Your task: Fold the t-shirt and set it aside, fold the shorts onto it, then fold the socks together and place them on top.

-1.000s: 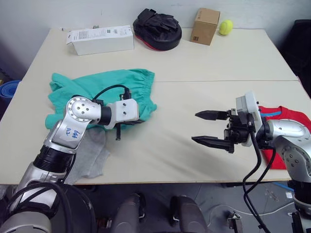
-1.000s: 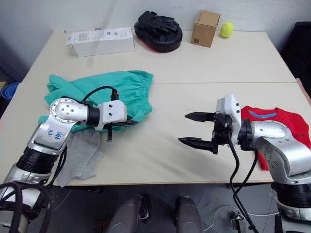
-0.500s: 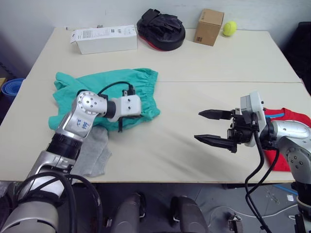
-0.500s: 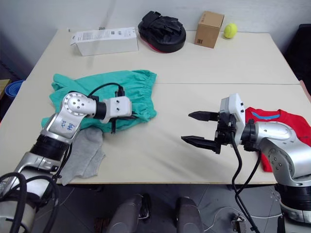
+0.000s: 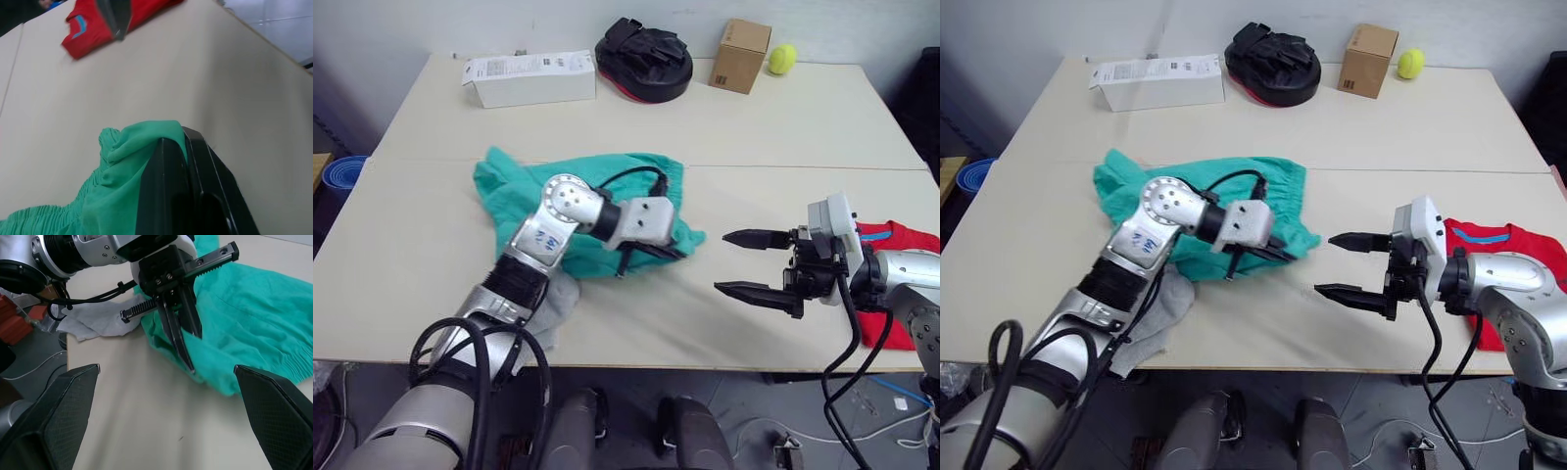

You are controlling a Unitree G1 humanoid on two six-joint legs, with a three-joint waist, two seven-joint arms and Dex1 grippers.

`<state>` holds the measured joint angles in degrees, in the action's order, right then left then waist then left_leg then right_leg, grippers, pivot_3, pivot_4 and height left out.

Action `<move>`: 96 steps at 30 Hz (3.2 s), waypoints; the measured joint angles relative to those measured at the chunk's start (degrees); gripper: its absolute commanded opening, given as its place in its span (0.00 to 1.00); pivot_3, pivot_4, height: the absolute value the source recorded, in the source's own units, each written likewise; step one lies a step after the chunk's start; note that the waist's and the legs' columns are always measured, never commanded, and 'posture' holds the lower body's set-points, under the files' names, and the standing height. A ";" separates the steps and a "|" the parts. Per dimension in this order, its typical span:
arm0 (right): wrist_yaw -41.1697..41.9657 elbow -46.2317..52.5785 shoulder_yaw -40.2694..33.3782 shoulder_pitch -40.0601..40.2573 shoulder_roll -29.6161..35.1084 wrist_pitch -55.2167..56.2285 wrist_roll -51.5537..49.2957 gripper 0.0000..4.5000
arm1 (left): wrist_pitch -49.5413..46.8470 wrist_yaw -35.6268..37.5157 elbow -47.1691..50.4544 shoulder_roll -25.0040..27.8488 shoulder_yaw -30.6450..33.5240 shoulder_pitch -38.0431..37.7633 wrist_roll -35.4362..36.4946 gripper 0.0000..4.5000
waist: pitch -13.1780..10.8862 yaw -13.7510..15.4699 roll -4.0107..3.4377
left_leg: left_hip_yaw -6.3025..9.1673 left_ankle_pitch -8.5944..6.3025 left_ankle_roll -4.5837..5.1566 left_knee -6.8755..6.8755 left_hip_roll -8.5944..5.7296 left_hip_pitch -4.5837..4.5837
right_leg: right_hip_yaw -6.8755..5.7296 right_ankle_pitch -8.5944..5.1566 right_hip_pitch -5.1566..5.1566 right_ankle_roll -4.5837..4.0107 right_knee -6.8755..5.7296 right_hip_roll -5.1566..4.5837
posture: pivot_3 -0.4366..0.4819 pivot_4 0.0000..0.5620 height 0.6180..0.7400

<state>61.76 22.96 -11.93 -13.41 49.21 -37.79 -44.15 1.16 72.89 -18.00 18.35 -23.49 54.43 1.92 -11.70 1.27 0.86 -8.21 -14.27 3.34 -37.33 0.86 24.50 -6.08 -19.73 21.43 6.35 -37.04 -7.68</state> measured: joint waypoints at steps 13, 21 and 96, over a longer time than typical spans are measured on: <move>5.60 1.98 -1.92 7.68 4.23 5.75 3.30 1.00 | -8.37 4.72 15.74 3.84 -3.53 -10.72 2.32 0.00 | 0.01 0.06 -0.03 | 0.41 -0.03 0.06 -0.16 0.01 -0.01 | 0.09 0.00 -0.37 -0.01 0.16 -0.08 | 0.48 0.27 1.00; 8.06 2.75 3.12 8.53 4.24 13.83 10.79 1.00 | -15.76 3.50 20.03 5.24 -1.27 -13.20 5.91 0.26 | 0.00 -0.07 -0.04 | 0.68 -0.04 0.00 -0.16 0.00 -0.02 | -0.12 0.00 -0.56 -0.01 0.23 -0.04 | 0.48 0.27 1.00; 7.40 -25.24 15.26 -3.09 6.39 48.96 34.74 0.00 | -20.23 -2.95 32.75 35.39 14.98 -38.88 12.87 0.44 | -0.06 -1.42 -0.19 | 0.90 0.01 -0.35 0.24 -0.01 -0.31 | -0.24 -0.06 -0.81 -0.11 0.49 0.02 | 0.48 0.27 1.00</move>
<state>69.16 -2.28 3.34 -16.50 55.61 11.17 -9.41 -19.06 69.94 14.75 53.73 -8.50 15.56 14.79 -11.75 -0.15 0.67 -7.32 -14.26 3.00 -37.09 0.85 24.20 -6.32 -19.79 20.62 6.24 -36.55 -7.66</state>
